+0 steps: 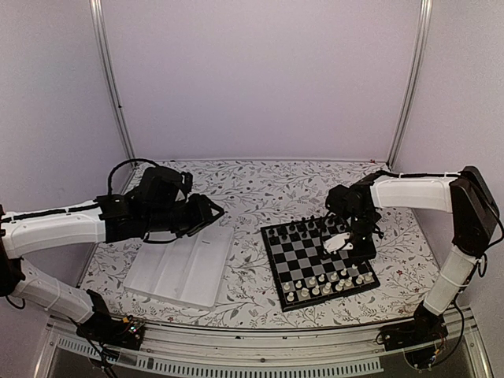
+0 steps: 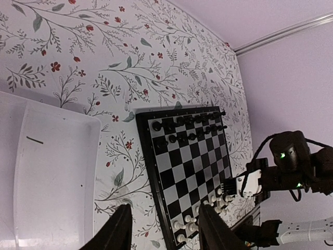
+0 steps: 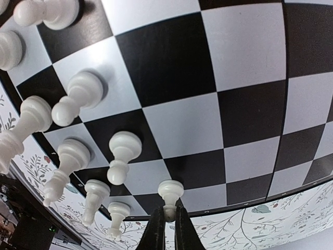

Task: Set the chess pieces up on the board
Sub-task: Place the chess piece on the chessboard.

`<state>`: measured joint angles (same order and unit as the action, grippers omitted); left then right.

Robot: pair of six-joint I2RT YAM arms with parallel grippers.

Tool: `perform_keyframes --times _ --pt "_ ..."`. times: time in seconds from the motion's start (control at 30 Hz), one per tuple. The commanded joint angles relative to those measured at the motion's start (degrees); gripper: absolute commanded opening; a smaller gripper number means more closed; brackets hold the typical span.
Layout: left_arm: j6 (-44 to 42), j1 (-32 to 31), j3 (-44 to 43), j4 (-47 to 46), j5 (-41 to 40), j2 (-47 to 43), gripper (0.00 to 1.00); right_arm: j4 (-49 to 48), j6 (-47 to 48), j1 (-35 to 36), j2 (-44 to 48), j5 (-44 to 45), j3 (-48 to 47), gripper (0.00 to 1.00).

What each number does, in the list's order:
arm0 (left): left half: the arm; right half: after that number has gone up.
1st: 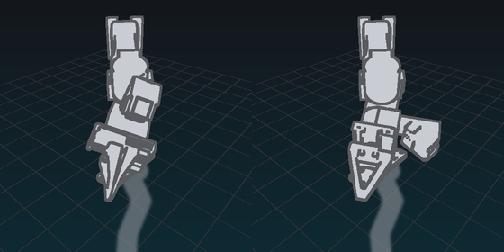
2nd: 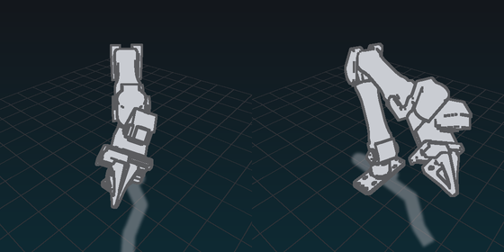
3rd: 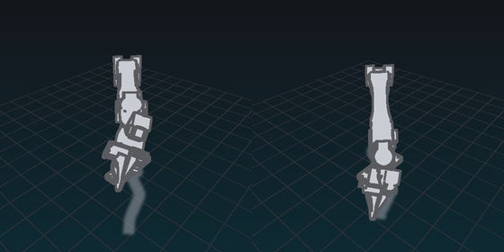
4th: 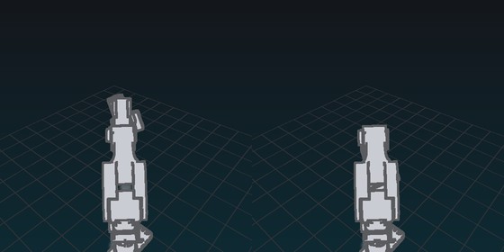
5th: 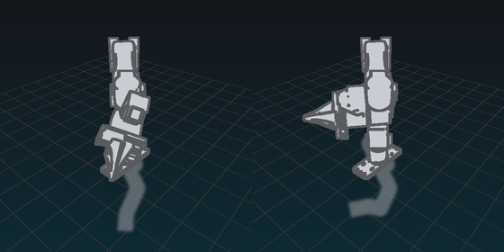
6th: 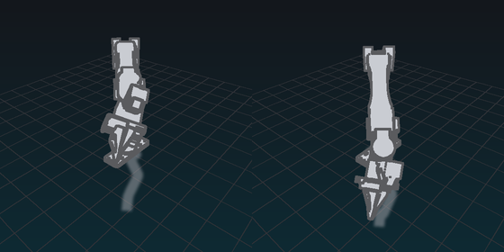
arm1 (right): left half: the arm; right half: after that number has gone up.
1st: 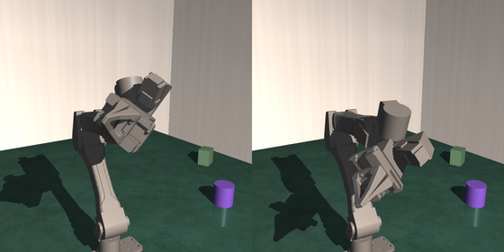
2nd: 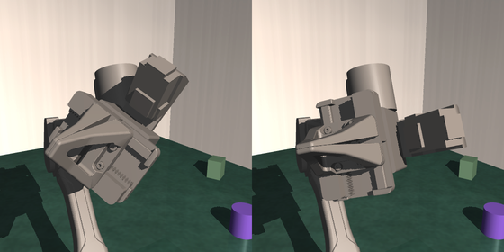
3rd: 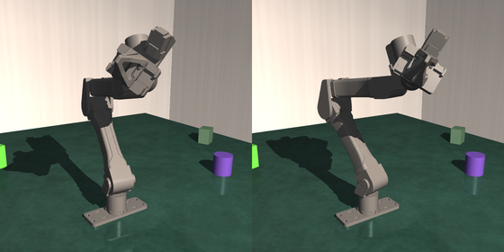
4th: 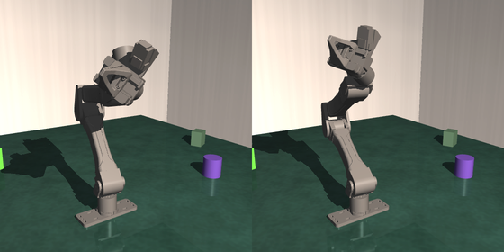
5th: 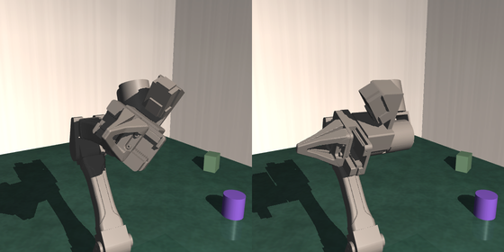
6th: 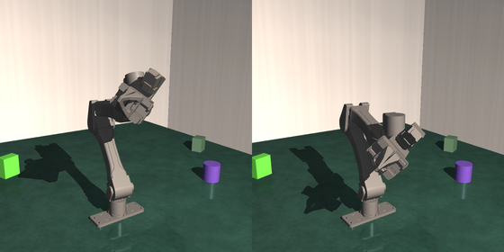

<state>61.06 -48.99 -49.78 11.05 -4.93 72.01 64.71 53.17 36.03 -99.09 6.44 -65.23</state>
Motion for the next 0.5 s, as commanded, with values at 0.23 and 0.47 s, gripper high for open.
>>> perform_keyframes --times 0.23,0.47 --pt "-0.85 0.56 -0.23 -1.22 0.8 0.6 0.46 3.0 -1.31 -0.27 -1.7 -5.14 -1.17 0.04" --pt "-0.85 0.56 -0.32 -1.43 0.99 0.84 0.46 3.48 -1.82 -0.11 -1.98 -5.82 -1.83 0.03"
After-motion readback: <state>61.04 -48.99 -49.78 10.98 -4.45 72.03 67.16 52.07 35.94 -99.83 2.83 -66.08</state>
